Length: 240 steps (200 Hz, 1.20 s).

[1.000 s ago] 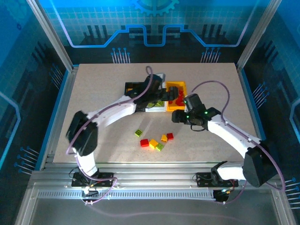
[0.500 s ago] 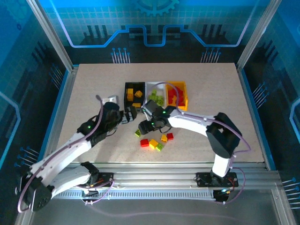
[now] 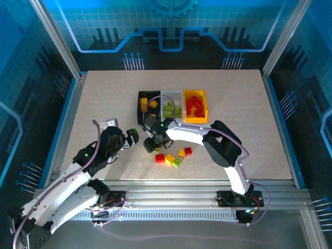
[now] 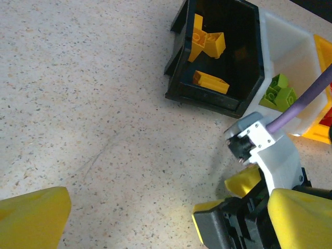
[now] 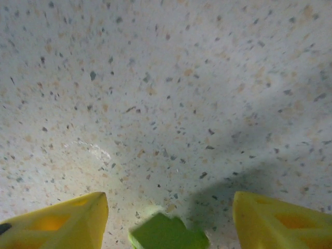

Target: Sort the legos into containers by color

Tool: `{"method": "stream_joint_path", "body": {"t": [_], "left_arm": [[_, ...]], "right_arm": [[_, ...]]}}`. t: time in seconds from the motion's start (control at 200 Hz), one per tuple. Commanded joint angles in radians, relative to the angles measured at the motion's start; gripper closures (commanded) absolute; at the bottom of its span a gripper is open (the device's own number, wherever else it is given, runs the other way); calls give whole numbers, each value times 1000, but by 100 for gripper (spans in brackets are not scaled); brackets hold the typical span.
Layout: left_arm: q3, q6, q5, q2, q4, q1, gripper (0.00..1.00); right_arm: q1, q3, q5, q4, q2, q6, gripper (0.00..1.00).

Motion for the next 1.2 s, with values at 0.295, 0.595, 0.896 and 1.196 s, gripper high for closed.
{"method": "stream_joint_path", "body": {"t": [0.295,0.595,0.896,1.196], "left_arm": [[14,-19,-23,-2,-22,15,1],[6,-20,-1,19,2,15,1],[-6,-22,3,21,5,14,1],[-23,-15,-2,-12,-8,15,1]], "right_arm": [[13,-8,50,-31,-11,12,63],[-58,-69,64,22,-141,72,64],[-37,-34,9,-141,-132,180,26],[13,10,56,-228,-83,272,27]]}}
